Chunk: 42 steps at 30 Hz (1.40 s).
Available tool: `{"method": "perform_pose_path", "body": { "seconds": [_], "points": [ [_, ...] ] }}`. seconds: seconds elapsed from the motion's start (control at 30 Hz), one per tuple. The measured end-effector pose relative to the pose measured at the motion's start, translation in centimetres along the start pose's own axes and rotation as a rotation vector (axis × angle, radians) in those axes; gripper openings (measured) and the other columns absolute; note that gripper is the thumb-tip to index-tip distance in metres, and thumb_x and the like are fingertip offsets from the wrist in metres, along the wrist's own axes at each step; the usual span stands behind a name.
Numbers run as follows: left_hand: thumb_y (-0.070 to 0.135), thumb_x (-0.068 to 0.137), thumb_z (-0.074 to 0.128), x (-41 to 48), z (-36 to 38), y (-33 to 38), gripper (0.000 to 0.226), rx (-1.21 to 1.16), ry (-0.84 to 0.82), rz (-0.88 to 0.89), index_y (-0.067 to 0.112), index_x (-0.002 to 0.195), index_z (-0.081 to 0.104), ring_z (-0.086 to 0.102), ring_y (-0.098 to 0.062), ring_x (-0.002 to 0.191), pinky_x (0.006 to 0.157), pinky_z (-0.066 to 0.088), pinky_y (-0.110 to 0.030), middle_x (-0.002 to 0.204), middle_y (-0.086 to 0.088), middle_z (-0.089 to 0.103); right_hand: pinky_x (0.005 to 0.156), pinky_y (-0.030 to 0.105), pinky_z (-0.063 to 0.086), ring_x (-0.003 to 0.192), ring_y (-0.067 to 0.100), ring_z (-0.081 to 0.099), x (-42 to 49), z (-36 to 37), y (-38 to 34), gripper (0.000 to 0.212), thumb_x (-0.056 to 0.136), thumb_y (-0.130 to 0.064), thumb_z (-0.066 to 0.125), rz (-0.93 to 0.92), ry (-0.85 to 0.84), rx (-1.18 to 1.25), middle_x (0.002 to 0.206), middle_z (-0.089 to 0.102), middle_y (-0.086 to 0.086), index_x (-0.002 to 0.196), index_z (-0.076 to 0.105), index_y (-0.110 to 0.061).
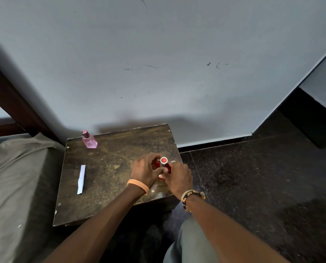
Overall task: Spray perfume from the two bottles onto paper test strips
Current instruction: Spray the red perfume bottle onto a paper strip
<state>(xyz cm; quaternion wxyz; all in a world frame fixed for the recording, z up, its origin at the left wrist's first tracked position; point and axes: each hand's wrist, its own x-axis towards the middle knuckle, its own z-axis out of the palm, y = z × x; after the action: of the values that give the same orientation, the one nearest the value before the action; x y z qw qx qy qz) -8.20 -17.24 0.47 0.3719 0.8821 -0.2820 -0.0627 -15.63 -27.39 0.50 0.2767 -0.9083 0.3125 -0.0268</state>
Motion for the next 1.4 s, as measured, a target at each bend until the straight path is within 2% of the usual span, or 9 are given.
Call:
{"method": "perform_pose_path", "body": {
  "seconds": [0.1, 0.3, 0.47, 0.6, 0.77, 0.97, 1.13, 1.3, 1.4],
  "points": [
    [0.017, 0.08, 0.074, 0.3, 0.0, 0.2, 0.052, 0.035, -0.103, 0.067, 0.024, 0.129, 0.058, 0.061, -0.017, 0.112, 0.095, 0.044, -0.025, 0.122, 0.0, 0.066, 0.08, 0.032, 0.056, 0.091, 0.022, 0.068, 0.0, 0.1, 0.1, 0.019, 0.087, -0.029, 0.075, -0.005, 0.005, -0.003, 0.094, 0.072, 0.005, 0.099, 0.07, -0.016],
    [0.032, 0.068, 0.083, 0.5, -0.4, 0.7, 0.03, 0.029, -0.039, 0.001, 0.027, 0.095, 0.072, 0.067, -0.007, 0.083, 0.074, 0.052, -0.021, 0.089, 0.009, 0.074, 0.078, 0.033, 0.057, 0.088, 0.021, 0.069, -0.1, -0.1, -0.2, 0.019, 0.085, -0.028, 0.077, 0.001, -0.008, 0.009, 0.091, 0.072, 0.005, 0.098, 0.071, -0.016],
    [0.015, 0.08, 0.073, 0.2, 0.0, 0.1, 0.056, 0.037, -0.113, 0.109, 0.023, 0.132, 0.056, 0.06, -0.017, 0.114, 0.097, 0.044, -0.026, 0.123, -0.001, 0.066, 0.079, 0.032, 0.056, 0.089, 0.022, 0.068, -0.1, 0.0, -0.1, 0.016, 0.087, -0.026, 0.074, -0.001, 0.006, -0.014, 0.093, 0.072, 0.006, 0.098, 0.07, -0.015],
    [0.012, 0.083, 0.069, 1.0, -0.6, 0.9, 0.034, 0.103, -0.082, 0.119, 0.019, 0.116, 0.068, 0.068, -0.016, 0.098, 0.083, 0.044, -0.017, 0.108, -0.002, 0.072, 0.076, 0.031, 0.057, 0.087, 0.02, 0.069, -0.1, -0.2, -0.2, 0.015, 0.085, -0.027, 0.076, 0.01, -0.005, 0.009, 0.09, 0.072, 0.004, 0.093, 0.07, -0.016],
    [0.004, 0.076, 0.07, 1.0, -0.4, -0.2, 0.05, 0.122, -0.134, 0.277, 0.016, 0.125, 0.062, 0.064, -0.026, 0.107, 0.088, 0.053, -0.037, 0.118, -0.008, 0.068, 0.077, 0.032, 0.056, 0.09, 0.023, 0.069, -0.1, -0.1, -0.3, 0.026, 0.083, -0.036, 0.078, 0.028, 0.005, -0.024, 0.094, 0.072, 0.006, 0.098, 0.072, -0.016],
    [0.017, 0.079, 0.072, 1.6, -1.4, 0.1, 0.022, 0.122, -0.116, 0.14, 0.021, 0.1, 0.073, 0.068, -0.016, 0.082, 0.072, 0.05, -0.025, 0.09, 0.002, 0.074, 0.079, 0.035, 0.058, 0.09, 0.022, 0.069, -0.1, 0.0, -0.4, 0.025, 0.082, -0.032, 0.08, 0.021, -0.005, -0.009, 0.094, 0.072, 0.005, 0.099, 0.07, -0.017],
    [0.022, 0.079, 0.075, 1.2, -1.2, 0.1, 0.065, 0.188, -0.229, 0.227, 0.023, 0.138, 0.048, 0.055, -0.02, 0.121, 0.1, 0.046, -0.035, 0.132, -0.002, 0.059, 0.079, 0.032, 0.057, 0.092, 0.025, 0.069, -0.2, 0.2, -0.1, 0.017, 0.087, -0.028, 0.074, 0.009, 0.014, -0.037, 0.095, 0.072, 0.006, 0.099, 0.071, -0.015],
    [0.02, 0.083, 0.068, 1.7, -0.9, 1.5, 0.023, 0.193, -0.17, 0.225, 0.021, 0.106, 0.071, 0.065, -0.019, 0.091, 0.077, 0.052, -0.031, 0.097, 0.001, 0.072, 0.079, 0.032, 0.054, 0.092, 0.025, 0.07, -0.1, -0.4, -0.4, 0.016, 0.084, -0.026, 0.077, 0.017, 0.0, -0.004, 0.095, 0.074, 0.006, 0.097, 0.073, -0.017],
    [0.03, 0.08, 0.07, 1.5, -0.6, 0.9, 0.026, 0.23, -0.171, 0.222, 0.02, 0.104, 0.069, 0.063, -0.02, 0.093, 0.075, 0.052, -0.034, 0.099, 0.001, 0.069, 0.075, 0.026, 0.049, 0.092, 0.021, 0.069, -0.4, -0.3, -0.4, 0.017, 0.084, -0.026, 0.077, -0.003, 0.005, -0.014, 0.095, 0.074, 0.003, 0.099, 0.073, -0.021]
  ]
}}
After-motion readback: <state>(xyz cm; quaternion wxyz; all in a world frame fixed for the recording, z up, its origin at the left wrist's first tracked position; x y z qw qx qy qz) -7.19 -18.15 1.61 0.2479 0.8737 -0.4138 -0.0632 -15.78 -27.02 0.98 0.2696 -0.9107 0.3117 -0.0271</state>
